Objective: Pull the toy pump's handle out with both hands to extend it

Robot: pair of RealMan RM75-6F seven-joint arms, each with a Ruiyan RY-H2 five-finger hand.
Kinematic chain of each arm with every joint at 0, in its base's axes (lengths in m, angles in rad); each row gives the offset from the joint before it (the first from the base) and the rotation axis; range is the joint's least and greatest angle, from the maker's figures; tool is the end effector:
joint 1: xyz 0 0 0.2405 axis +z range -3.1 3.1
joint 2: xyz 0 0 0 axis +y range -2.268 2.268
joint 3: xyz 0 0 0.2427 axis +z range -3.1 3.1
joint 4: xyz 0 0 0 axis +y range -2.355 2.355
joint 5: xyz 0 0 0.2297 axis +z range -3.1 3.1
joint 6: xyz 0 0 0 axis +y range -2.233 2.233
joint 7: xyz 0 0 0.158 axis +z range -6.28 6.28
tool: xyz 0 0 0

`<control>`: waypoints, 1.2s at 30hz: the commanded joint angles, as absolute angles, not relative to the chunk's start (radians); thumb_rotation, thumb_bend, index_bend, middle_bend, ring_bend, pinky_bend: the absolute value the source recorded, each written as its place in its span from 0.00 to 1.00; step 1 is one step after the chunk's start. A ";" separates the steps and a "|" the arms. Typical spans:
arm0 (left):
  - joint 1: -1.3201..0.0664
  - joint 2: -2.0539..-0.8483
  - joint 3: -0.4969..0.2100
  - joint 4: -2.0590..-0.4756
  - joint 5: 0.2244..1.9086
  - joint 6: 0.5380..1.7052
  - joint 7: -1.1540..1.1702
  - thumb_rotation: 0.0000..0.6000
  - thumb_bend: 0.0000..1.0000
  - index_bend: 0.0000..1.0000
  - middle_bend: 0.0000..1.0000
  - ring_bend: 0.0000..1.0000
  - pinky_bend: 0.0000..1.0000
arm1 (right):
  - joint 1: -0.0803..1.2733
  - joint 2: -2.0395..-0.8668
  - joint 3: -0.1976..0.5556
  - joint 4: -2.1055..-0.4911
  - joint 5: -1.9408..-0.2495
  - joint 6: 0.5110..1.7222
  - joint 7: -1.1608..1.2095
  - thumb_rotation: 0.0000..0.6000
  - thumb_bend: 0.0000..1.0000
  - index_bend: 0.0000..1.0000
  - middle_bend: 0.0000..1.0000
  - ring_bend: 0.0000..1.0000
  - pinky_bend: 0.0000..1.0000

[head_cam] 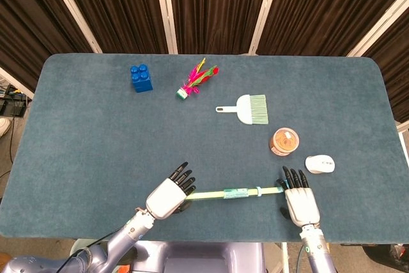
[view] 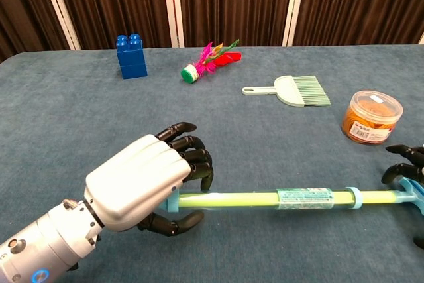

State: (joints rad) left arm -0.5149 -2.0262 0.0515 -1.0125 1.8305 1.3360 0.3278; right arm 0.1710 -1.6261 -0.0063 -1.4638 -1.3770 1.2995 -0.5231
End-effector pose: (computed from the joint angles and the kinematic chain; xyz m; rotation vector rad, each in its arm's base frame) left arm -0.1098 0.2179 -0.1419 -2.0640 -0.3933 -1.2660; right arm -0.2563 -0.1941 -0.0440 1.6455 -0.9317 0.6646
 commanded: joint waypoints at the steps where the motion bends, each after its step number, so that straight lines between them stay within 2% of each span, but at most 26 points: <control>1: -0.517 -2.029 0.055 -1.016 1.830 1.335 0.326 1.00 0.48 0.72 0.33 0.19 0.10 | 0.176 -1.630 -0.003 -1.459 -1.380 1.294 -0.517 1.00 0.32 0.40 0.00 0.00 0.00; 6: -0.519 -2.031 0.054 -1.025 1.831 1.350 0.318 1.00 0.48 0.71 0.33 0.19 0.10 | 0.182 -1.632 0.005 -1.450 -1.378 1.287 -0.493 1.00 0.39 0.57 0.05 0.00 0.00; 16: -0.524 -2.054 0.053 -1.008 1.828 1.357 0.325 1.00 0.48 0.71 0.33 0.19 0.10 | 0.181 -1.629 0.016 -1.434 -1.392 1.309 -0.457 1.00 0.45 0.75 0.15 0.03 0.00; 24: -0.524 -2.028 0.042 -1.032 1.824 1.384 0.324 1.00 0.48 0.71 0.33 0.19 0.10 | 0.178 -1.568 0.028 -1.450 -1.393 1.324 -0.437 1.00 0.56 0.78 0.16 0.03 0.00; 36: -0.521 -1.966 0.057 -1.081 1.854 1.444 0.290 1.00 0.47 0.71 0.33 0.20 0.10 | 0.185 -1.485 0.074 -1.477 -1.353 1.322 -0.396 1.00 0.58 0.78 0.16 0.01 0.00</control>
State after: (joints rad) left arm -0.5221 -1.9745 0.0526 -1.0733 1.8479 1.4364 0.2965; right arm 0.1821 -1.4913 0.0657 -1.4801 -1.3622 1.3256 -0.3998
